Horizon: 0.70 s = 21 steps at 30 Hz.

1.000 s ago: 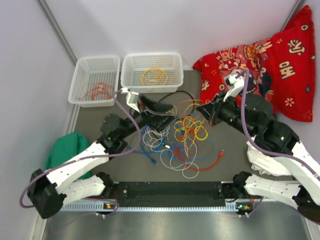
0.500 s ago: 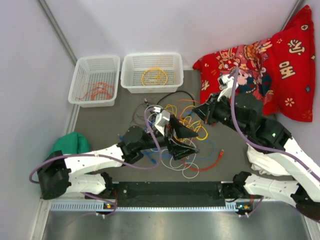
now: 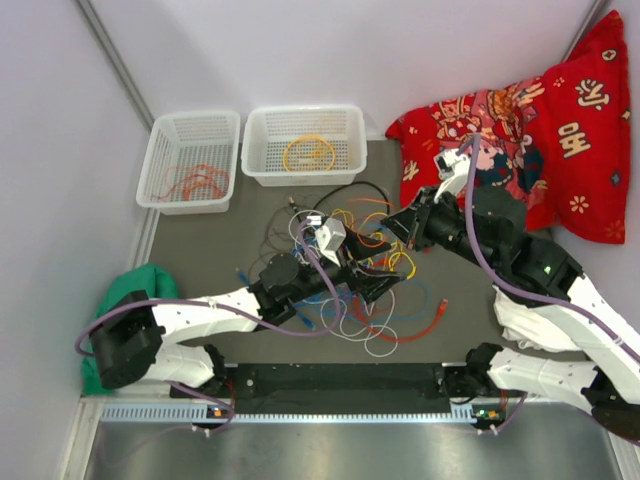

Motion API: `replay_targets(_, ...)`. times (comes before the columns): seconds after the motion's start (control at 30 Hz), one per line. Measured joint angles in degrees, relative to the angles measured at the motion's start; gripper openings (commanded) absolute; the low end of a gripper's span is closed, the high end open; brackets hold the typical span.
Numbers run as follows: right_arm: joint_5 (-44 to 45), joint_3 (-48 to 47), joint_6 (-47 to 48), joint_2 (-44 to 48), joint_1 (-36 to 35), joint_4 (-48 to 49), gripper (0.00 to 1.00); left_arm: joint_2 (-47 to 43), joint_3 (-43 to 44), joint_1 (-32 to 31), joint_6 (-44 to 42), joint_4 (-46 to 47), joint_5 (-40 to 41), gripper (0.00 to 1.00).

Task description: Untangle the cables

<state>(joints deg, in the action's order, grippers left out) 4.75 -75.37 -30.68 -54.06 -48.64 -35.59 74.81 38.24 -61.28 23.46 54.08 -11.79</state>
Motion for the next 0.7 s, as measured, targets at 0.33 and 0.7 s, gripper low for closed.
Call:
replay_targets(0.33,-0.5,0.0,0.0,0.0,0.0,0.0,0.0,2.5,0.9,0.0,-2.7,1.0,1.7,0.5)
replay_targets(0.7,0.7,0.4,-0.1,1.3,0.0,0.2,0.87,6.8,3.3,0.0,-1.0,-1.9,-0.8,0.0)
